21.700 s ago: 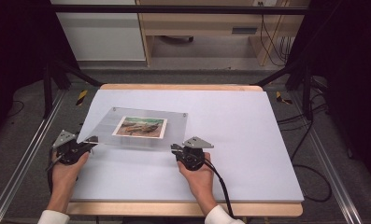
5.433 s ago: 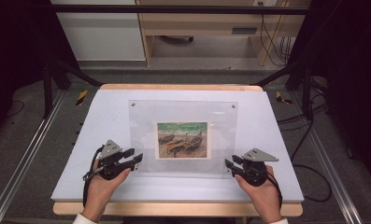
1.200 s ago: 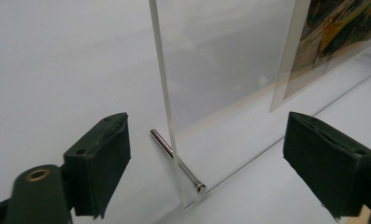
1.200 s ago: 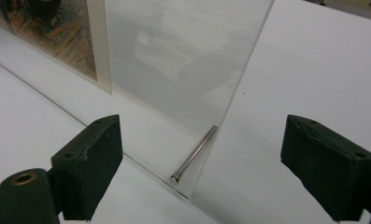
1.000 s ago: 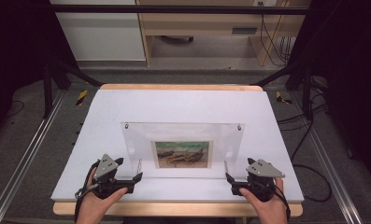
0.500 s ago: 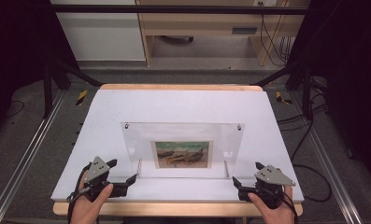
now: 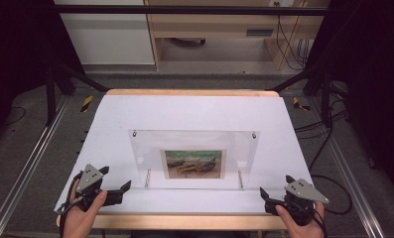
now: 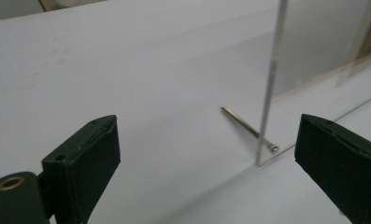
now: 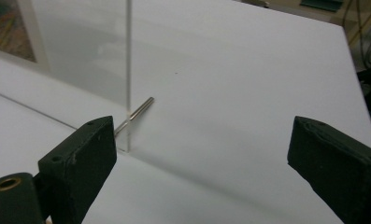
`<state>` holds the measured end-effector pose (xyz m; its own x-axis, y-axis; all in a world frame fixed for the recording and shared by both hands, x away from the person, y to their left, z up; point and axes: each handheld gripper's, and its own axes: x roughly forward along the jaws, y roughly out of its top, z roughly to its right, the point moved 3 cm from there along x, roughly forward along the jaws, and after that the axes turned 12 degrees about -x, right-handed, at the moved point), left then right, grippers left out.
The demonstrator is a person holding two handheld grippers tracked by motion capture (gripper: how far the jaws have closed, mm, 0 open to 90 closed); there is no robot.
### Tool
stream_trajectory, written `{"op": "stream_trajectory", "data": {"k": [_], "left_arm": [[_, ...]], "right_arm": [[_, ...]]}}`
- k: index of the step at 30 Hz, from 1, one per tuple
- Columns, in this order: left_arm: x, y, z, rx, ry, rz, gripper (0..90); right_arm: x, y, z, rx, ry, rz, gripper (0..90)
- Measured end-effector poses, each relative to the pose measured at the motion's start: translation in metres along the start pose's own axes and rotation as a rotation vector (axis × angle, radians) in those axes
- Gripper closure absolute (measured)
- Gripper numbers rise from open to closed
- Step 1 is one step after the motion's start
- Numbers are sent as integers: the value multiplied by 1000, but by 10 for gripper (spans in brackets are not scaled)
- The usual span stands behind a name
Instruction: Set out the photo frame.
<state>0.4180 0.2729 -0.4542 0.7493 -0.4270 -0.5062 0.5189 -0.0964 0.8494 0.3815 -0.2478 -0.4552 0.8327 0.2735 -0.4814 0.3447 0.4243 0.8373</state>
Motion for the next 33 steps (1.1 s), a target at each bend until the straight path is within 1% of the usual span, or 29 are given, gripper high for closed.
{"op": "stream_trajectory", "data": {"k": [1,2,3,5,6,8,9,10,13,15,21,26,27,28,29,30,31,32,33], "left_arm": [[0,0,-4,3,17,-4,64],[1,0,-7,-2,28,-6,64],[1,0,-10,-12,35,-6,64],[3,0,-14,-15,41,-12,64],[5,1,-15,-11,44,-15,64],[10,1,-17,1,48,-32,64],[12,2,-18,7,50,-38,64],[15,2,-19,11,51,-40,64],[22,5,-23,25,61,-51,64],[27,7,-26,19,64,-50,64],[41,9,-38,5,60,-74,64],[54,14,-45,-35,62,-71,64],[56,15,-46,-42,60,-85,68],[57,15,-47,-34,61,-91,77],[58,15,-49,-33,65,-83,83],[60,15,-50,-46,70,-71,93],[59,14,-52,-68,67,-61,93],[59,14,-53,-93,62,-52,92],[59,14,-54,-106,59,-45,86]], "right_arm": [[-1,-1,2,9,-14,-3,83],[-1,-1,4,16,-27,-7,83],[-1,-2,6,18,-41,-6,80],[0,-3,9,37,-58,-8,78],[1,-3,11,45,-57,-6,78],[4,-3,12,70,-36,6,74],[7,-4,13,78,-34,0,74],[10,-5,15,74,-40,-7,74],[18,-5,20,83,-55,-21,77],[24,-4,24,90,-69,-29,80],[40,-1,33,107,-79,-56,89],[57,1,37,127,-66,-88,108],[60,1,38,136,-54,-102,125],[64,2,39,150,-36,-112,147],[67,4,40,169,-26,-106,158],[71,5,41,177,-25,-99,167],[76,6,43,180,-33,-99,170],[80,6,45,178,-40,-107,172],[84,5,45,172,-44,-116,177]]}}
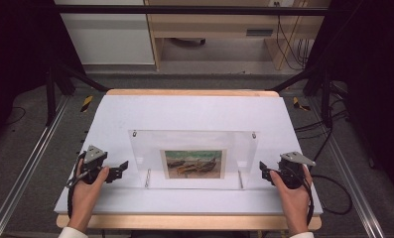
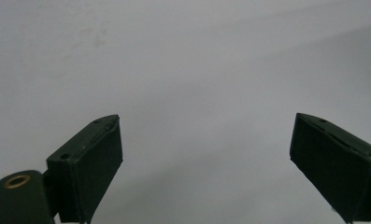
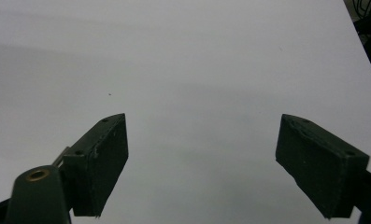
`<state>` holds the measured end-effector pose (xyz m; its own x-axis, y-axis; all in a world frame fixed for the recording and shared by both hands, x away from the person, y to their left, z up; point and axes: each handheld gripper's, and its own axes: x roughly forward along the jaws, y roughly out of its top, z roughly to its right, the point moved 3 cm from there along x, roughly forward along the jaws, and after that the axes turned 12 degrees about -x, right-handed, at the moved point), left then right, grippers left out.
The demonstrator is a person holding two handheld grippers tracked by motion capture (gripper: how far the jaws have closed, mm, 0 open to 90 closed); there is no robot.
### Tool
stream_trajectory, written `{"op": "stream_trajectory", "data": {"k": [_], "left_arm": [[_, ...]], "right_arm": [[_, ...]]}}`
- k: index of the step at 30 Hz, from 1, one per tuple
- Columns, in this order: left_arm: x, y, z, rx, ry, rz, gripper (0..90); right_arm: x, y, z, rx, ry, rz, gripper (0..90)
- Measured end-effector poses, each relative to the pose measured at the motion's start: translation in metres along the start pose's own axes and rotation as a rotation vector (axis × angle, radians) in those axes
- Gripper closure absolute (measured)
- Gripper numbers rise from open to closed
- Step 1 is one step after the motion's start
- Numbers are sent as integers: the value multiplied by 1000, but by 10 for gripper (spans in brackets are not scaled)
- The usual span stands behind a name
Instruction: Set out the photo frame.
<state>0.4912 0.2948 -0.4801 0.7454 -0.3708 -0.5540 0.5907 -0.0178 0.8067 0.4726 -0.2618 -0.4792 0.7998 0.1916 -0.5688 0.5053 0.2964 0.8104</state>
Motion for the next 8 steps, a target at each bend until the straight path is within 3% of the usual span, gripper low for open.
{"op": "stream_trajectory", "data": {"k": [2,8], "left_arm": [[1,-2,-1,4,-2,1,68],[3,-5,-1,15,-1,-1,70]], "right_arm": [[6,-1,0,-20,-3,-24,179],[7,-5,4,-1,-18,-27,199]]}}
